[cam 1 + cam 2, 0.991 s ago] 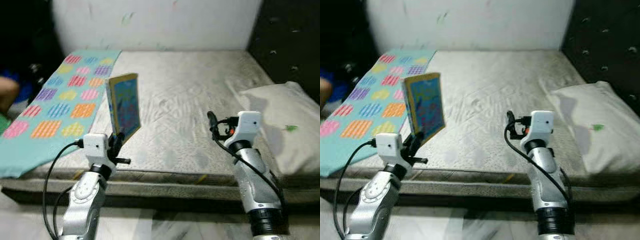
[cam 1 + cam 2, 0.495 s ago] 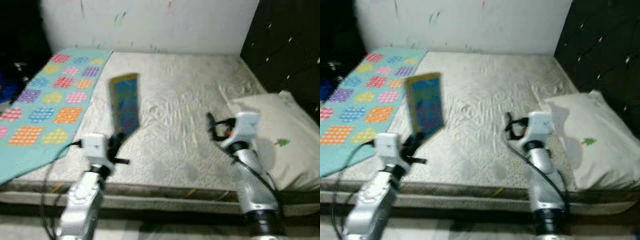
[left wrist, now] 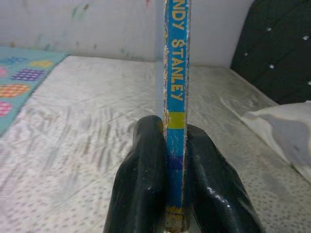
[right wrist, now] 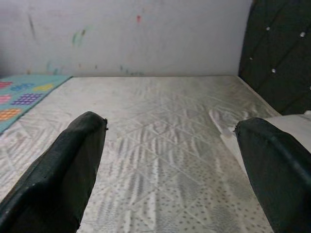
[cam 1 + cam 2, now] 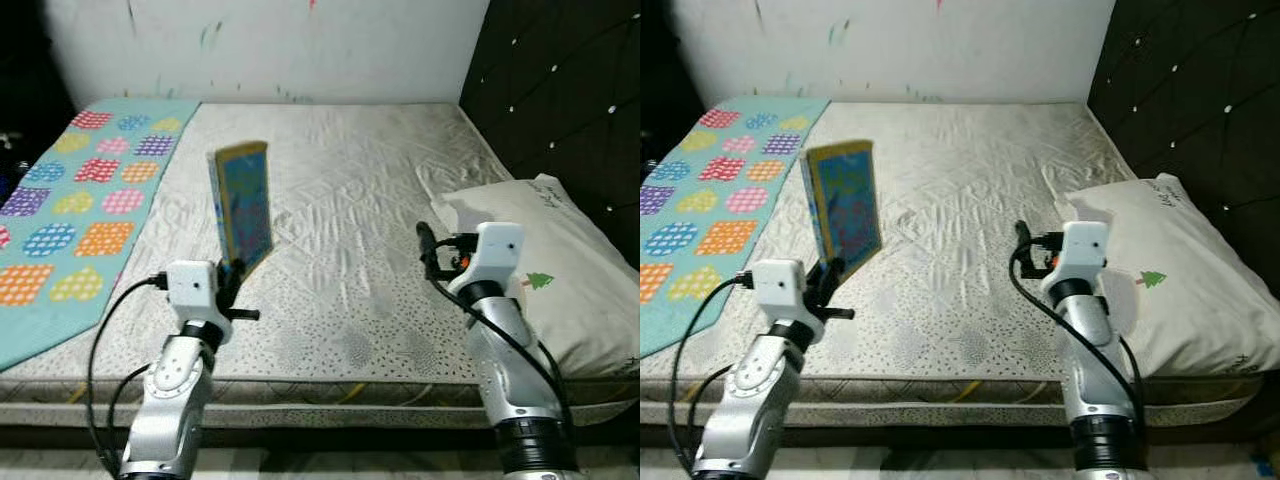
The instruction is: Clean up the room
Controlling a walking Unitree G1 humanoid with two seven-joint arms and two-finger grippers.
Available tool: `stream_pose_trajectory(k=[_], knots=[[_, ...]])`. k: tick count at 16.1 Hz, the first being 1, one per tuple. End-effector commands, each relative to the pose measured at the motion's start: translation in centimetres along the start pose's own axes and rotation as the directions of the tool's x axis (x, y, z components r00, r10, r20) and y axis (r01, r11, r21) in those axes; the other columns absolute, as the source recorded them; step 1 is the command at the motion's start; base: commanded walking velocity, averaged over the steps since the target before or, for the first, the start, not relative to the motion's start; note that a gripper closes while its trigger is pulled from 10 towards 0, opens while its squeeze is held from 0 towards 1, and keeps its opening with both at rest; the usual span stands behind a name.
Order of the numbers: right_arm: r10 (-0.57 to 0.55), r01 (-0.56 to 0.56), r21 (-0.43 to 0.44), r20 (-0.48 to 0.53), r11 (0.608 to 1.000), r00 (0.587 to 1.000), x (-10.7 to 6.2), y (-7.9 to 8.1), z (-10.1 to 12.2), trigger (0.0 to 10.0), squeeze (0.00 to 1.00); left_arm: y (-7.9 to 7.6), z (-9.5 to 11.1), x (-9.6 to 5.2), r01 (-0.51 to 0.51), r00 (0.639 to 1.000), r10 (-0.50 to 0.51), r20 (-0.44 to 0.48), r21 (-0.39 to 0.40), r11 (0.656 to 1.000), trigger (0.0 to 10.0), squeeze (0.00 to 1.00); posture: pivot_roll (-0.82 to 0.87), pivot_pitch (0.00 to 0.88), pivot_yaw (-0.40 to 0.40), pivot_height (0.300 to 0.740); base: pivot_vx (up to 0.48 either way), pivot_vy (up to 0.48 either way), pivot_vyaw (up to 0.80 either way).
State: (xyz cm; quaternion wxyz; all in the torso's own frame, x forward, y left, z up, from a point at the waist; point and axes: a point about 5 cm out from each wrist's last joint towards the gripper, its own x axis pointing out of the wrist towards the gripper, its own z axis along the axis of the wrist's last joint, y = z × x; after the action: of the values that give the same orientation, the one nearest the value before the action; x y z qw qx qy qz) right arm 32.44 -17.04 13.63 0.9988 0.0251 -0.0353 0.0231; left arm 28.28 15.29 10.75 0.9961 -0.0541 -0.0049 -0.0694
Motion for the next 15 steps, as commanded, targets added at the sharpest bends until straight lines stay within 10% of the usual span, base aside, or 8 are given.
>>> stream_pose_trajectory(k=[1,15], knots=[[0.014,-0.014,-0.002,0.009,1.000,1.000,0.12,0.28,0.23,10.0,0.00,0.30,0.60,0.07,-0.008,0.999,0.008,0.032,0.018,1.000,10.0,0.00,-0.05,0.022,0.011,0.740,0.000,0.000,0.00],[0.012,-0.011,-0.007,0.010,1.000,1.000,0.31,0.23,0.30,10.0,0.00,0.18,0.51,0.21,-0.004,1.000,0.004,0.027,0.010,1.000,10.0,0.00,-0.05,0.022,0.008,0.740,0.000,-0.278,0.00]])
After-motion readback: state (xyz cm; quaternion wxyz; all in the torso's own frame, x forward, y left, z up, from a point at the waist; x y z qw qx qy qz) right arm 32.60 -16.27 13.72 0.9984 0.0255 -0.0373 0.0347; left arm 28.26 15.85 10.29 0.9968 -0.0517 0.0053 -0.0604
